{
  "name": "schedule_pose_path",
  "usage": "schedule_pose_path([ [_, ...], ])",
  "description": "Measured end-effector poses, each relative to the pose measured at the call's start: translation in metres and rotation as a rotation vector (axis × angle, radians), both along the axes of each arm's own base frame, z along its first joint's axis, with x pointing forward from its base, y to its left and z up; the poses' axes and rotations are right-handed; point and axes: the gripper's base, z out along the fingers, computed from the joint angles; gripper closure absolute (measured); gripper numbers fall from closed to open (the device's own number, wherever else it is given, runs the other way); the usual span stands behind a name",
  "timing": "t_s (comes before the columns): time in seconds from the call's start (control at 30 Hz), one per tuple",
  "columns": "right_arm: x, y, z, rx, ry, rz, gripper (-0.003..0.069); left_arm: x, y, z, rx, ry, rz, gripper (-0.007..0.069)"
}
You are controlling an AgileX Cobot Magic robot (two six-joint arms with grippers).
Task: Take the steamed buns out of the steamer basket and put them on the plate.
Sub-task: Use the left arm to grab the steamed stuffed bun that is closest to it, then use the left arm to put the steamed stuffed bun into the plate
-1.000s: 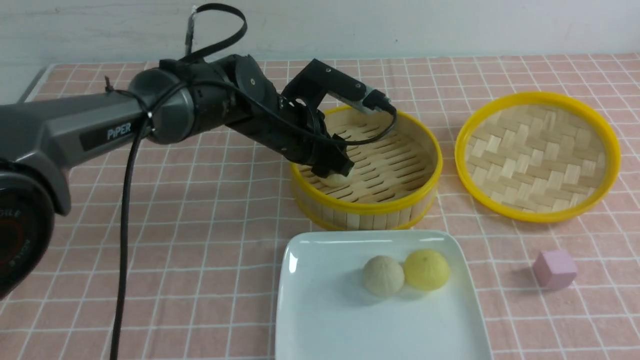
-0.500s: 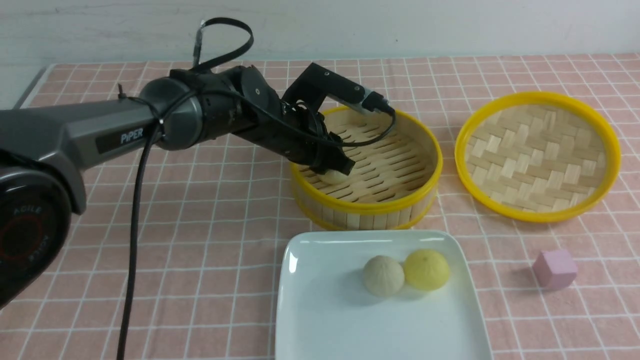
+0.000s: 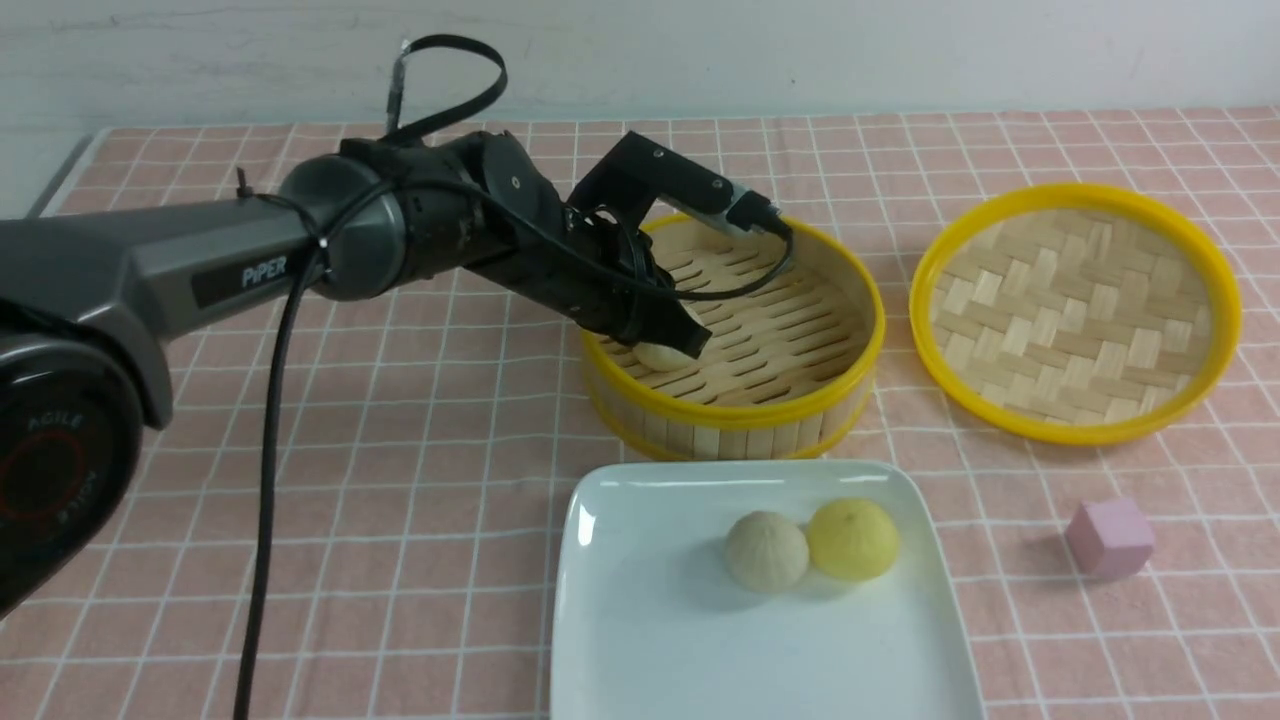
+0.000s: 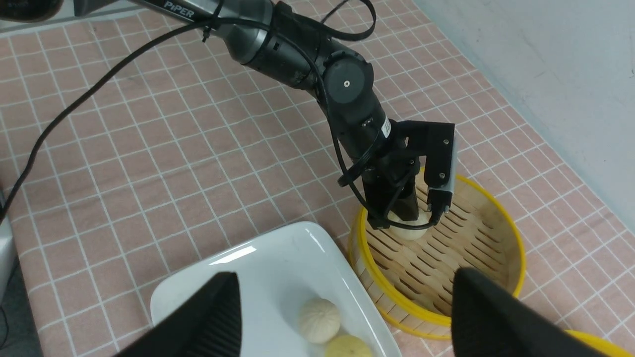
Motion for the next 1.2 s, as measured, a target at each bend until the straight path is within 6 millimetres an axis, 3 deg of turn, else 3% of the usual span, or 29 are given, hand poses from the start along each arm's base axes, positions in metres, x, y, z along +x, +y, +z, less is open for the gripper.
schedule_pose_path([
  [0.17,0.000,0.000,0.000,0.001,-0.001,0.000,0.0108,-0.005,0.002,0.022,-0.024,-0.027,-0.005,0.0603],
  [0.4,0.000,0.000,0.001,0.007,-0.007,-0.003,0.0108,-0.042,0.015,0.109,-0.071,-0.122,-0.071,0.0602],
  [0.57,0.000,0.000,0.001,0.007,-0.007,-0.003,0.0108,-0.068,0.023,0.137,-0.076,-0.076,-0.118,0.0602],
  [0.77,0.000,0.000,0.001,0.007,-0.007,-0.003,0.0108,-0.089,0.027,0.140,-0.053,0.086,-0.167,0.0602],
  [1.07,0.000,0.000,0.001,0.007,-0.007,-0.003,0.0108,-0.102,0.029,0.133,-0.019,0.256,-0.184,0.0602],
  [1.2,0.000,0.000,0.001,0.007,-0.007,-0.003,0.0108,-0.106,0.018,0.117,-0.005,0.323,-0.186,0.0602],
])
